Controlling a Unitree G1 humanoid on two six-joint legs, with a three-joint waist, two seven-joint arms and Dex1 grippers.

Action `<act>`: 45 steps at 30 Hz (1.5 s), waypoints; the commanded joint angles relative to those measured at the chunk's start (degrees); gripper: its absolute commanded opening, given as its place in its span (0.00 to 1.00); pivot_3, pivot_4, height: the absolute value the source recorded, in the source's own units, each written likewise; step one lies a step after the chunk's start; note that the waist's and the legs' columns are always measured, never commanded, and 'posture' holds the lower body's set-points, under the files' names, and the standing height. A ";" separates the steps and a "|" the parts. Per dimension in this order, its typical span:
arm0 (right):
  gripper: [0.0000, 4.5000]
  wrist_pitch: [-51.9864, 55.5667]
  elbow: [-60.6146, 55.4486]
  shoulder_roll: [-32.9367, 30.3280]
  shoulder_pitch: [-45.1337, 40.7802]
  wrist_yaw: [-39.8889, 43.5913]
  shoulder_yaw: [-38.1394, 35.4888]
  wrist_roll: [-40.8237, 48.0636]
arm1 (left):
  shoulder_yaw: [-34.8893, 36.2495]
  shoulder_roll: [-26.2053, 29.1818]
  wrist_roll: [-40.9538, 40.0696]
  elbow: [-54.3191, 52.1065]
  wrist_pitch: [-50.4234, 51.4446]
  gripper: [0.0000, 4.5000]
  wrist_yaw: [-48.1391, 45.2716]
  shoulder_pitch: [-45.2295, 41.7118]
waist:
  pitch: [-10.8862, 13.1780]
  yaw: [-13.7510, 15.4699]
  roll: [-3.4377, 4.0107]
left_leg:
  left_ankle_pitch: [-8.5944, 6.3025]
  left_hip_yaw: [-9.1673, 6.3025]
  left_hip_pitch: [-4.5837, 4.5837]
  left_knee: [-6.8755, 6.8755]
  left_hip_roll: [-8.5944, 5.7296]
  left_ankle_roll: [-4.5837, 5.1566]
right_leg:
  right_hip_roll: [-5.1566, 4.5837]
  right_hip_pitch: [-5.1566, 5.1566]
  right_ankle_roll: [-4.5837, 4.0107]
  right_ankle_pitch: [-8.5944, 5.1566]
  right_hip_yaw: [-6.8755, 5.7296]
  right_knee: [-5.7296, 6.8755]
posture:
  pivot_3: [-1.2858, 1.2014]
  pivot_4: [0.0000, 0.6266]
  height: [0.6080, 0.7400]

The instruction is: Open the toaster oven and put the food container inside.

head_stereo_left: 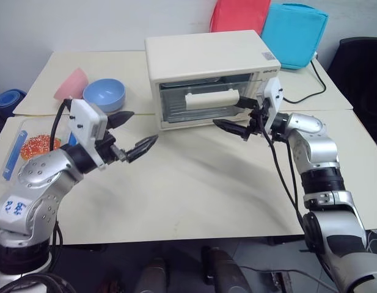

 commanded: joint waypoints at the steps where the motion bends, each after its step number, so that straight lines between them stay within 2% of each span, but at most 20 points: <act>1: 0.99 0.80 -6.80 -0.20 1.97 -0.11 -1.08 2.30 | -1.67 -0.86 3.02 4.15 -2.65 1.00 0.84 -5.47 | 0.00 0.06 0.00 | 0.00 0.00 0.00 0.03 0.00 0.00 | 0.00 0.00 0.00 0.00 -0.02 0.01 | 0.52 0.24 1.00; 2: 0.99 0.98 -7.42 -0.17 2.45 -0.34 -1.07 2.34 | -1.98 -1.12 3.58 5.12 -3.15 1.00 0.79 -6.46 | 0.00 0.03 0.00 | 0.00 0.04 0.01 0.04 -0.01 0.00 | 0.00 0.00 0.00 0.00 -0.03 0.02 | 0.52 0.24 1.00; 5: 1.00 1.45 -9.73 0.32 5.32 -1.30 -1.09 2.64 | -4.12 -2.91 6.05 11.33 -5.77 0.86 0.56 -13.88 | 0.00 0.24 0.00 | 0.00 0.08 0.02 0.05 -0.01 0.00 | -0.01 0.00 0.02 0.01 -0.04 0.04 | 0.52 0.24 1.00; 9: 1.00 1.30 -11.60 1.02 8.25 -2.41 -0.72 2.29 | -8.32 -4.61 10.05 19.10 -9.56 0.58 -2.35 -21.35 | 0.00 0.06 0.00 | 0.01 0.08 -0.01 0.09 -0.05 -0.01 | -0.01 0.00 0.04 0.03 -0.05 0.06 | 0.52 0.24 1.00; 16: 1.00 1.89 -14.45 1.23 10.88 -3.97 -1.11 2.70 | -12.73 -6.88 14.36 26.60 -12.71 0.09 -5.93 -26.70 | 0.00 0.07 0.00 | 0.01 0.21 0.03 0.10 -0.03 -0.01 | 0.01 -0.05 0.07 0.04 0.06 0.36 | 0.52 0.24 1.00; 25: 1.00 3.77 -19.05 -0.35 14.51 -6.69 -3.04 3.61 | -15.56 -7.12 15.83 28.03 -13.52 0.09 -12.63 -24.61 | 0.00 0.25 0.00 | 0.01 0.20 0.00 0.12 -0.04 -0.01 | -0.01 -0.05 0.07 0.04 0.06 0.37 | 0.52 0.24 1.00; 29: 1.00 6.38 -23.96 -3.80 19.65 -7.53 -5.34 4.82 | -16.59 -7.14 15.58 25.40 -12.27 0.09 -14.91 -21.41 | 0.00 0.36 0.00 | 0.00 0.19 0.00 0.12 -0.05 0.00 | -0.04 -0.05 0.07 0.04 0.06 0.36 | 0.52 0.24 1.00; 34: 1.00 10.44 -32.07 -10.83 30.20 -6.36 -9.18 6.90 | -17.58 -7.35 16.50 22.87 -12.22 0.09 -15.33 -17.55 | 0.00 0.63 0.00 | 0.00 0.18 -0.02 0.22 -0.08 0.03 | -0.05 -0.02 0.07 0.04 0.06 0.36 | 0.52 0.24 1.00; 40: 1.00 20.34 -42.12 -17.79 37.72 -2.22 -15.61 18.46 | -20.33 -6.29 18.82 20.04 -11.27 0.09 -16.35 -11.79 | 0.00 0.12 -0.01 | 0.02 0.28 0.13 0.50 -0.12 0.09 | -0.01 0.10 0.11 0.05 0.23 0.47 | 0.52 0.24 1.00; 43: 1.00 24.50 -45.29 -19.26 35.05 -1.65 -15.56 24.08 | -23.78 -4.83 23.82 20.13 -13.27 0.09 -15.74 -7.48 | 0.01 -0.16 -0.02 | 0.03 0.60 0.32 0.47 -0.06 0.11 | 0.20 0.34 0.11 0.06 0.57 0.52 | 0.52 0.24 1.00; 45: 1.00 25.84 -46.49 -19.46 32.57 -1.49 -14.43 25.96 | -23.71 -5.25 24.70 20.00 -12.56 0.09 -14.36 -6.39 | 0.10 -0.19 -0.17 | 0.02 0.90 0.89 0.40 0.16 0.11 | 0.77 0.75 0.07 0.01 0.90 0.42 | 0.52 0.24 1.00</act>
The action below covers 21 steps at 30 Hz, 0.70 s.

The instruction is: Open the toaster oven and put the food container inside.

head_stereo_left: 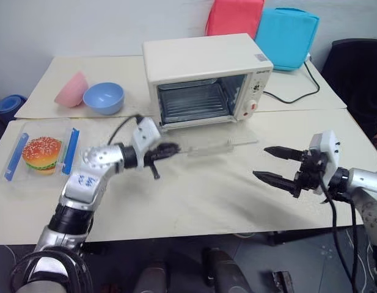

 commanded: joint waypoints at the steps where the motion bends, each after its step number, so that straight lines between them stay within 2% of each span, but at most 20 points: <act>1: 1.00 2.51 -4.43 -1.09 -4.61 0.68 0.87 5.11 | 0.49 -0.16 2.24 -1.33 0.08 0.09 2.28 0.52 | 0.06 0.11 -0.11 | 0.00 0.07 0.03 -0.05 0.07 0.00 | 0.06 0.13 -0.01 -0.02 0.13 -0.08 | 0.52 0.24 1.00; 8: 1.00 3.23 -4.69 -0.03 -14.31 3.18 7.86 6.51 | 7.28 -1.45 -0.13 -7.42 7.00 0.09 8.22 4.45 | 0.06 0.36 -0.12 | -0.17 0.15 0.07 0.02 0.13 0.23 | -0.04 -0.08 0.14 0.04 0.30 -0.09 | 0.52 0.24 1.00; 9: 1.00 2.62 -3.74 0.71 -16.04 3.76 9.06 6.20 | 11.49 -1.57 -2.97 -11.30 10.44 0.09 9.26 7.11 | 0.06 0.30 -0.12 | -0.22 0.15 0.04 0.03 0.12 0.22 | -0.12 -0.16 0.17 0.06 0.30 -0.06 | 0.52 0.24 1.00; 10: 1.00 2.18 -2.93 1.36 -17.44 4.15 10.08 5.95 | 15.09 -1.66 -5.41 -14.69 13.32 0.18 10.09 9.47 | 0.06 0.25 -0.13 | -0.27 0.17 -0.05 0.05 0.13 0.19 | -0.19 -0.28 0.17 0.06 0.30 -0.06 | 0.52 0.24 1.00; 12: 1.00 1.19 -1.18 2.60 -19.63 4.80 12.14 4.82 | 22.12 -2.34 -8.72 -20.92 18.34 0.28 13.02 13.79 | 0.06 0.10 -0.12 | -0.37 0.35 -0.31 0.10 0.19 0.20 | -0.27 -0.68 0.18 0.06 0.35 0.04 | 0.52 0.24 1.00; 15: 1.00 -0.57 1.84 4.24 -21.58 5.85 15.72 1.79 | 33.78 -5.66 -12.12 -28.60 24.72 0.46 20.35 18.44 | 0.06 0.38 -0.15 | -0.44 0.30 -0.35 0.10 0.24 0.16 | -0.30 -0.71 0.16 0.05 0.37 -0.03 | 0.52 0.24 1.00; 21: 1.00 -3.25 5.77 6.18 -23.49 8.89 18.67 -0.51 | 54.55 -18.48 -20.31 -37.49 39.71 0.87 38.76 15.13 | 0.05 1.27 -0.19 | -0.45 0.22 -0.40 0.37 0.12 0.16 | -0.36 -0.61 0.22 0.10 0.26 -0.02 | 0.52 0.24 1.00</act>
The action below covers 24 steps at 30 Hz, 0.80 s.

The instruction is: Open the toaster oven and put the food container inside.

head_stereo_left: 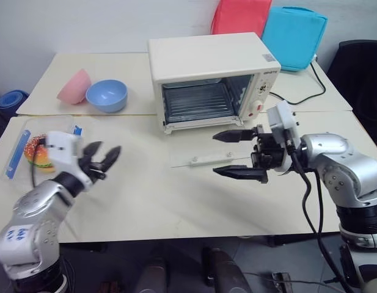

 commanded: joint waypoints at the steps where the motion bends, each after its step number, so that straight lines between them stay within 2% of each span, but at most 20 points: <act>1: 1.00 -3.90 1.22 1.39 -2.44 0.92 0.33 -2.55 | 10.21 -5.35 -5.36 -6.30 8.33 0.94 9.94 -2.96 | -0.01 0.02 -0.04 | 0.00 0.06 -0.01 0.08 -0.01 0.01 | 0.03 0.03 0.05 0.08 -0.02 -0.02 | 0.52 0.24 1.00; 2: 1.00 -4.51 2.14 2.06 -3.06 0.99 0.70 -3.13 | 14.23 -8.42 -6.76 -7.50 10.80 0.99 13.49 -4.81 | -0.03 -0.02 -0.10 | 0.00 0.10 0.00 0.13 -0.02 0.01 | 0.05 0.05 0.07 0.14 0.00 -0.03 | 0.52 0.24 1.00; 5: 1.00 -5.50 3.95 3.62 -4.07 1.48 1.50 -4.20 | 23.78 -14.21 -9.57 -9.22 16.10 0.99 21.18 -9.64 | -0.07 -0.17 -0.22 | 0.00 0.12 0.05 0.20 -0.03 0.01 | 0.30 0.13 0.07 0.22 0.00 -0.05 | 0.52 0.24 1.00; 10: 1.00 -6.43 4.71 5.31 -4.08 1.86 2.24 -5.83 | 34.21 -15.33 -8.84 -7.84 22.11 0.99 30.11 -19.58 | -0.04 -0.68 -0.41 | -0.02 0.08 0.07 0.16 0.01 -0.05 | 0.41 0.14 0.05 0.20 -0.01 -0.03 | 0.52 0.24 1.00; 14: 1.00 -6.24 4.45 5.82 -3.39 1.24 1.67 -6.23 | 38.14 -13.25 -6.90 -6.91 26.89 0.99 31.97 -23.98 | -0.04 -0.87 -0.42 | -0.04 0.11 0.08 0.16 -0.03 -0.09 | 0.41 0.14 0.05 0.21 0.01 -0.06 | 0.52 0.24 1.00; 17: 1.00 -6.19 3.90 6.12 -2.60 0.19 1.31 -6.52 | 38.41 -12.10 -5.72 -7.50 28.24 0.99 31.73 -25.41 | -0.03 -0.87 -0.45 | -0.10 0.12 0.08 0.15 0.04 -0.19 | 0.40 0.12 0.05 0.21 0.03 -0.08 | 0.52 0.24 1.00; 21: 1.00 -5.96 2.59 6.26 -1.45 -1.27 0.90 -6.35 | 43.56 -13.37 -11.21 -8.51 26.18 0.99 28.34 -30.43 | -0.01 -0.80 -0.47 | -0.12 0.11 0.08 0.15 0.06 -0.24 | 0.41 0.10 0.02 0.19 0.00 -0.06 | 0.52 0.24 1.00; 24: 1.00 -5.68 1.56 6.14 -0.41 -2.21 0.43 -6.03 | 45.53 -13.28 -11.26 -9.58 26.69 0.99 28.18 -30.74 | -0.01 -0.93 -0.48 | -0.13 0.15 0.09 0.14 0.06 -0.27 | 0.40 0.10 0.02 0.19 0.05 -0.07 | 0.52 0.24 1.00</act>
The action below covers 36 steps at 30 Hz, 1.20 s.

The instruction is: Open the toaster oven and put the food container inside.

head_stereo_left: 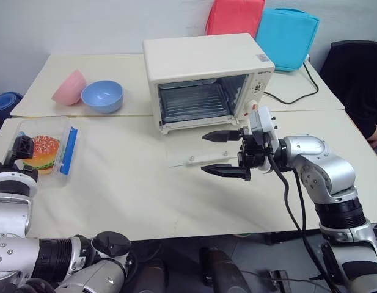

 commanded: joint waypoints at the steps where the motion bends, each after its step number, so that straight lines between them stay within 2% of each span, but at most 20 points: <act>1: 1.00 -0.35 -2.98 -0.22 1.11 -0.99 -2.04 0.88 | 3.55 0.32 -0.68 -3.00 -0.16 0.99 0.06 -0.96 | 0.00 -0.04 0.00 | -0.01 0.00 0.00 0.00 0.01 -0.01 | -0.01 0.00 0.00 0.00 0.00 -0.01 | 0.52 0.24 1.00; 3: 1.00 -0.24 -3.65 -0.27 1.88 -1.39 -2.22 0.99 | 5.99 1.06 -0.61 -3.26 1.56 0.99 -0.42 -1.09 | 0.00 -0.03 0.00 | -0.03 0.00 0.00 -0.01 0.03 -0.04 | -0.02 -0.02 0.00 0.00 0.01 -0.02 | 0.52 0.24 1.00; 8: 1.00 -0.23 -3.96 0.31 2.50 -2.02 -1.85 0.95 | 6.83 6.14 0.17 -2.13 6.00 0.99 -4.77 3.95 | 0.00 -0.12 -0.02 | -0.05 0.01 0.04 -0.01 0.02 -0.10 | 0.01 -0.04 -0.06 -0.03 0.02 0.04 | 0.52 0.24 1.00; 15: 1.00 -0.70 -3.22 2.04 1.94 -2.12 -0.74 0.46 | 4.77 8.41 3.04 -0.21 6.36 0.99 -6.27 9.99 | 0.01 -0.07 -0.05 | -0.03 0.01 0.14 -0.02 0.06 -0.13 | -0.01 -0.01 -0.12 -0.07 0.03 0.11 | 0.52 0.24 1.00; 21: 1.00 -0.72 -2.90 3.00 1.97 -2.42 -0.85 0.21 | 3.97 7.74 9.02 4.72 6.36 0.99 -2.09 4.22 | 0.00 0.04 -0.10 | -0.02 -0.01 0.14 -0.01 0.03 -0.12 | 0.01 0.00 -0.14 -0.07 -0.01 0.11 | 0.52 0.24 1.00; 27: 1.00 -0.66 -3.51 3.36 2.58 -3.26 -1.08 0.09 | 3.51 9.49 18.47 12.27 6.36 0.99 3.95 -2.19 | 0.02 -0.22 -0.16 | -0.04 0.00 0.12 -0.06 0.04 -0.13 | -0.04 -0.01 -0.13 -0.07 0.01 0.07 | 0.52 0.24 1.00; 32: 1.00 -0.19 -4.44 2.88 3.24 -4.49 -1.97 0.51 | 0.62 11.48 24.10 17.26 6.36 0.99 6.08 -4.05 | 0.04 -0.20 -0.20 | -0.09 -0.01 0.11 -0.12 0.13 -0.20 | 0.00 -0.09 -0.16 -0.09 -0.02 0.08 | 0.52 0.24 1.00; 35: 1.00 0.04 -5.09 2.52 3.70 -5.19 -2.40 0.71 | -0.32 12.91 27.00 19.99 6.36 0.87 6.44 -4.94 | 0.04 -0.15 -0.22 | -0.09 0.00 0.10 -0.12 0.16 -0.20 | -0.03 -0.09 -0.16 -0.09 -0.01 0.07 | 0.52 0.24 1.00; 36: 1.00 0.11 -5.26 2.46 3.81 -5.39 -2.50 0.75 | -0.79 13.56 27.63 20.74 6.36 0.80 6.07 -5.09 | 0.04 -0.16 -0.21 | -0.09 0.00 0.09 -0.12 0.16 -0.20 | -0.04 -0.09 -0.16 -0.09 -0.01 0.06 | 0.52 0.24 1.00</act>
